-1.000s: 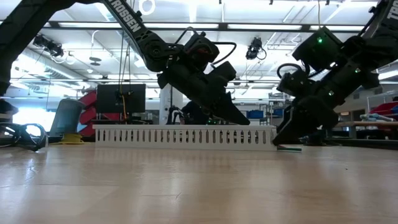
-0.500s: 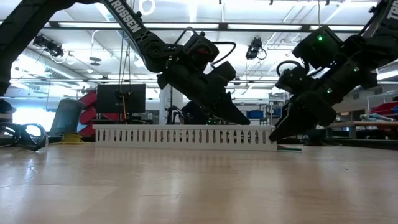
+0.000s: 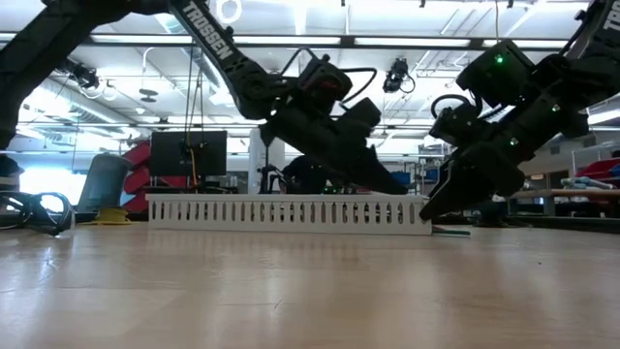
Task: Ziptie cables
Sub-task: Close the white cable duct
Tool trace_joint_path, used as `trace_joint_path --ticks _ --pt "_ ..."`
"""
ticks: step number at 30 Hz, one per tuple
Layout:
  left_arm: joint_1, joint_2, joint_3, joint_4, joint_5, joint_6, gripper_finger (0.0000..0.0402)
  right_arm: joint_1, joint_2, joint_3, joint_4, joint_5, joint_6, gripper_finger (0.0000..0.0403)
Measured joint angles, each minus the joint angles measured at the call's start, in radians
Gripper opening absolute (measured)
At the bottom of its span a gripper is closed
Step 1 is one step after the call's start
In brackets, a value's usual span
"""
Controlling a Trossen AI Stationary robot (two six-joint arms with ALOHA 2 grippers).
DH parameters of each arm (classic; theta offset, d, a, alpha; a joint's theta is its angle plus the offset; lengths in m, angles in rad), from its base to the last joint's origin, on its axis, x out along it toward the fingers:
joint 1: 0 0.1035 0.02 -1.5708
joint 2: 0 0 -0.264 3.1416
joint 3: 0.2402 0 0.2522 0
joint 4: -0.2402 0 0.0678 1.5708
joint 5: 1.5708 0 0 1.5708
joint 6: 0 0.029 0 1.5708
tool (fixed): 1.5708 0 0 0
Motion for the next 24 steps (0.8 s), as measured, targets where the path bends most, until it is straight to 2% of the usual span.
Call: trace_joint_path --ticks 4,12,21,24 --pt "-0.005 0.016 0.040 -0.020 -0.010 0.002 0.0000 0.000 -0.001 0.000 0.000 0.004 0.000 0.0210" --pt "-0.007 -0.094 0.042 -0.002 -0.010 0.058 0.0000 -0.002 0.000 0.001 0.004 0.006 0.000 0.0210" --pt "-0.008 -0.121 0.040 -0.244 -0.019 0.083 0.0000 -0.004 0.000 0.001 0.006 0.007 0.000 0.0210" --pt "-0.008 -0.121 0.017 -0.235 -0.026 0.083 0.0000 -0.004 0.000 0.001 0.006 0.007 -0.001 0.0210"
